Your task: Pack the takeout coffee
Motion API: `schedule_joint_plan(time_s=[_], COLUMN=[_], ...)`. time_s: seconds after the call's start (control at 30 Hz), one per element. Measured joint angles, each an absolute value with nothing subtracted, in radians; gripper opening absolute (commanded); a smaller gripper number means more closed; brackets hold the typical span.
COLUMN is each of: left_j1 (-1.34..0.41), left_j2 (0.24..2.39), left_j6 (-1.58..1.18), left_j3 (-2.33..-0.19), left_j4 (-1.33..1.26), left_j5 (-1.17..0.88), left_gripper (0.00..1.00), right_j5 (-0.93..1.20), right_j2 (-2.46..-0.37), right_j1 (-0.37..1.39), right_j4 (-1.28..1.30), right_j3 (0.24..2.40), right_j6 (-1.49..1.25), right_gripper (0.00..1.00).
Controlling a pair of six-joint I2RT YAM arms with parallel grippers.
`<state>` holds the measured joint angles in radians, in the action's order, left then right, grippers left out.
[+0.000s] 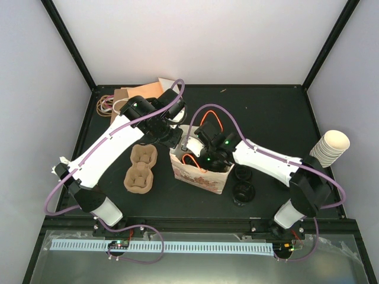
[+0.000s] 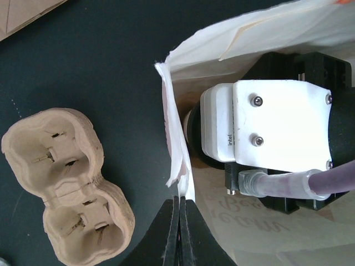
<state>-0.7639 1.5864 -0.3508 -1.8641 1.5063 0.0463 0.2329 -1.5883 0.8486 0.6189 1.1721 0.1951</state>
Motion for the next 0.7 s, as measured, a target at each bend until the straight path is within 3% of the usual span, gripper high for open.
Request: schedule_joint_plan(time_s=[0.03,0.07,0.1,0.7], left_j1=[-0.764,-0.764,-0.764,-0.764], left_j2=[1.586,1.586,1.586,1.612], left_j6=[-0.351,-0.351,-0.35,-0.338], left_j3=[-1.864,-1.864,-1.864,-1.878], left_j4=[1.506,1.506,1.506,1.509], left_j5=[0.046,0.045,0.045,0.036], left_gripper=[0.01,0.01,0.01,0.01], right_j5=[0.231,0.229,0.226,0.182], right_j2=[-1.588,-1.586,-1.584,-1.505], right_j1=[0.85,0.851,0.852,0.87], right_j4=[0.62,0.622,0.628,0.81], right_j3=[1.172,1.172,1.172,1.212], right_j6=[0.196,0.196,0.197,0.181], right_gripper=[0.83,0.97,1.0,1.0])
